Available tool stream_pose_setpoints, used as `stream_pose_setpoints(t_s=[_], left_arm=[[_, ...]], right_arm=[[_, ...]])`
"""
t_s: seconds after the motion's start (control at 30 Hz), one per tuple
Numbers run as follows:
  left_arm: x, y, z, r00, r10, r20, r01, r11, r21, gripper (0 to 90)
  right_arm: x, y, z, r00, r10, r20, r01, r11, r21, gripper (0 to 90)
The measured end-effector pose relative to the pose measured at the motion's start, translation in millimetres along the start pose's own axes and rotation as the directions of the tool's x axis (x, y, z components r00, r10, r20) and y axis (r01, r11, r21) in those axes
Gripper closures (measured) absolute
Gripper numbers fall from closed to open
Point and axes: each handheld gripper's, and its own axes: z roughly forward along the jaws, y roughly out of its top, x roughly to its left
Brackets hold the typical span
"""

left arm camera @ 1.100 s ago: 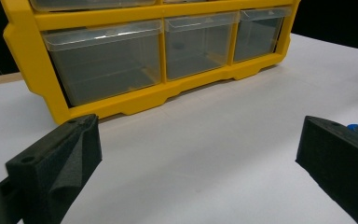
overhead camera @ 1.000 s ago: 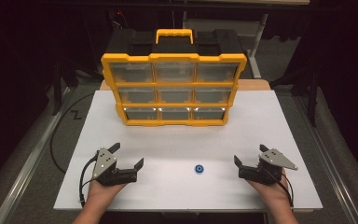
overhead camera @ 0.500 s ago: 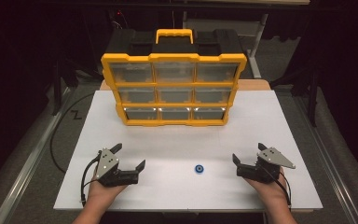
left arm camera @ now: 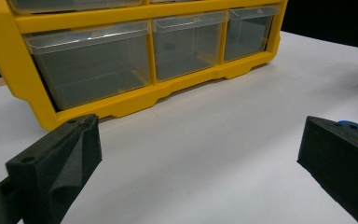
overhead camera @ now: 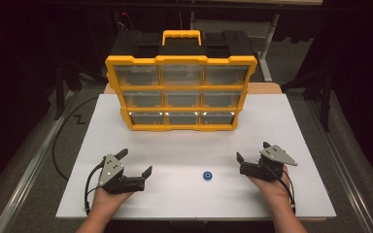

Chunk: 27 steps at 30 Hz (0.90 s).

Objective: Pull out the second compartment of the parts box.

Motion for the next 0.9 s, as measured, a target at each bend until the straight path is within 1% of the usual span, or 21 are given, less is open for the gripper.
stream_pose_setpoints(t_s=[0.03,0.07,0.1,0.23,0.27,0.33,0.37,0.53,0.67,0.7,0.73,0.77,0.83,0.9], left_arm=[[-0.2,-0.2,0.3,1.0000,0.002,0.002,-0.002,1.0000,-0.002,0.1],[-0.3,-0.3,0.5,1.0000,0.003,0.002,-0.003,1.0000,0.000,0.1],[-0.4,-0.4,0.8,1.0000,0.004,0.000,-0.004,1.0000,0.001,0.1],[-0.4,-1.0,1.8,1.0000,0.000,0.004,0.000,0.9999,0.010,0.1],[-0.4,-1.2,2.0,1.0000,0.002,0.004,-0.002,0.9999,0.012,0.1],[-0.3,-1.5,2.4,1.0000,0.004,0.003,-0.004,0.9999,0.014,0.1],[-0.1,-1.5,2.7,1.0000,0.002,0.004,-0.002,0.9999,0.011,0.1],[0.4,-1.3,2.6,1.0000,-0.005,0.002,0.005,0.9999,0.015,0.1],[1.0,-1.4,2.7,0.9999,-0.006,-0.010,0.006,0.9996,0.028,0.1],[1.1,-1.3,2.6,0.9999,-0.003,-0.014,0.003,0.9996,0.030,0.1],[1.0,-1.3,2.4,0.9998,0.002,-0.020,-0.001,0.9996,0.029,0.1],[1.1,-1.2,2.1,0.9996,0.006,-0.027,-0.005,0.9996,0.028,0.1],[2.2,-0.5,1.8,0.9998,-0.008,-0.020,0.009,0.9993,0.036,0.2],[2.9,-0.1,1.2,0.9994,-0.017,-0.030,0.018,0.9994,0.029,0.1]], right_arm=[[-3.2,-0.4,7.4,1.0000,-0.004,0.008,0.004,1.000,0.014,1.0],[-3.2,-0.4,7.4,1.0000,-0.004,0.008,0.004,1.000,0.014,1.0],[-5.7,-0.3,12.6,0.9998,0.001,0.018,-0.001,1.000,0.020,1.0],[-9.0,1.7,19.6,0.9995,0.005,0.032,-0.006,1.000,0.017,1.0],[-10.2,3.6,23.3,0.9991,0.001,0.043,-0.001,1.000,0.012,1.4],[-10.5,4.5,24.7,0.9989,-0.001,0.048,0.000,1.000,0.012,2.6],[-10.3,6.0,27.1,0.9986,-0.005,0.053,0.005,1.000,0.004,3.2],[-9.5,9.9,32.5,0.9989,-0.008,0.047,0.008,1.000,0.009,3.3],[-8.1,14.7,37.8,0.9989,-0.016,0.045,0.015,1.000,0.020,3.6],[-8.1,16.6,41.0,0.9982,-0.030,0.051,0.029,0.999,0.019,3.6],[-8.1,16.6,41.0,0.9982,-0.030,0.051,0.029,0.999,0.019,3.6],[-8.4,17.8,44.5,0.9976,-0.043,0.054,0.041,0.999,0.026,3.6],[-9.0,18.5,46.7,0.9973,-0.049,0.054,0.048,0.998,0.031,3.6],[-9.0,18.9,46.9,0.9967,-0.055,0.060,0.054,0.998,0.029,3.5]])
